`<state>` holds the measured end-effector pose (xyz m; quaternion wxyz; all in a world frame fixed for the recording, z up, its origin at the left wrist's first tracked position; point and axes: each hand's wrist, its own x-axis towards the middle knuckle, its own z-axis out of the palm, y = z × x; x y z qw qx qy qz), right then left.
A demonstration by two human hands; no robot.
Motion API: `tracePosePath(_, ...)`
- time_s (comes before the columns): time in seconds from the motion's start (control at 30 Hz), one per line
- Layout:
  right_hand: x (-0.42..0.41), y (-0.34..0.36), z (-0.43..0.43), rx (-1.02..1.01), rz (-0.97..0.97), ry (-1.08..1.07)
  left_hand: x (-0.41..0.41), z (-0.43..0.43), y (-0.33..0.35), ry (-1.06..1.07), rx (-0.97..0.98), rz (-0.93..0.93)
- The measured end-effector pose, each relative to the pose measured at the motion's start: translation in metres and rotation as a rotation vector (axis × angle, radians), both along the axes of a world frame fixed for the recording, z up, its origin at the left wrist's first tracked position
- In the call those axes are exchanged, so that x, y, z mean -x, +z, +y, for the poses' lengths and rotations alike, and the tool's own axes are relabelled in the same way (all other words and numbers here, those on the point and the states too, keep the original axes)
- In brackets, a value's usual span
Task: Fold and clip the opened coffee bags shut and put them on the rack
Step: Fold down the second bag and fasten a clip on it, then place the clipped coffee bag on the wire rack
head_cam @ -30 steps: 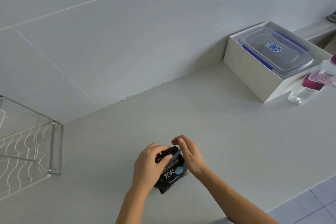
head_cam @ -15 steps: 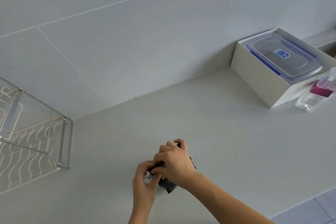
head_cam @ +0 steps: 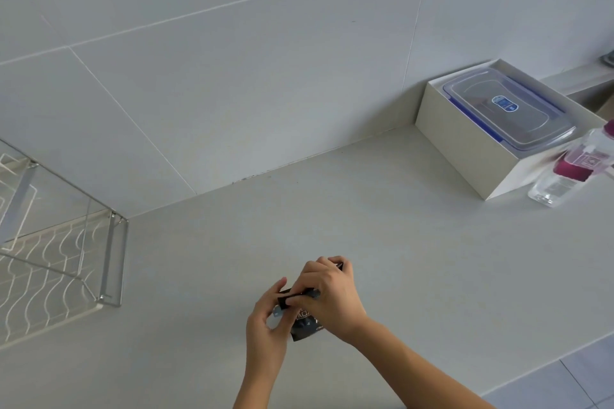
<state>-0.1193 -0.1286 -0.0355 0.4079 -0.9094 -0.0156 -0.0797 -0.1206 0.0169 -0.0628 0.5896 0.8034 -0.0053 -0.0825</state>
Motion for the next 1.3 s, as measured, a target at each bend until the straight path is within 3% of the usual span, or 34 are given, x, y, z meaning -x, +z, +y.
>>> tracePosePath(0.1,-0.006,0.009,-0.002,0.047,-0.02,0.04,-0.006,0.005,0.002,-0.006,0.011,0.029)
tracePosePath(0.23,-0.006,0.012,-0.005,0.272,0.036,0.187,-0.008,0.007,0.001,0.008,0.0,0.059)
tracePosePath(0.5,0.011,0.006,0.002,0.38,0.034,0.102,0.009,0.004,-0.007,0.054,0.054,0.118)
tracePosePath(0.73,0.017,-0.014,-0.015,0.037,0.027,-0.137,0.039,0.003,-0.011,0.142,0.083,0.307)
tracePosePath(0.93,0.034,-0.035,-0.019,-0.612,0.364,-0.348,0.034,0.016,-0.004,-0.005,0.045,0.291)
tracePosePath(1.13,0.044,-0.028,-0.003,-0.55,0.361,-0.33,0.034,0.027,-0.002,-0.128,0.091,0.377)
tracePosePath(1.3,0.043,-0.013,0.026,-0.525,0.436,-0.343,0.022,0.051,0.009,-0.067,0.114,0.353)
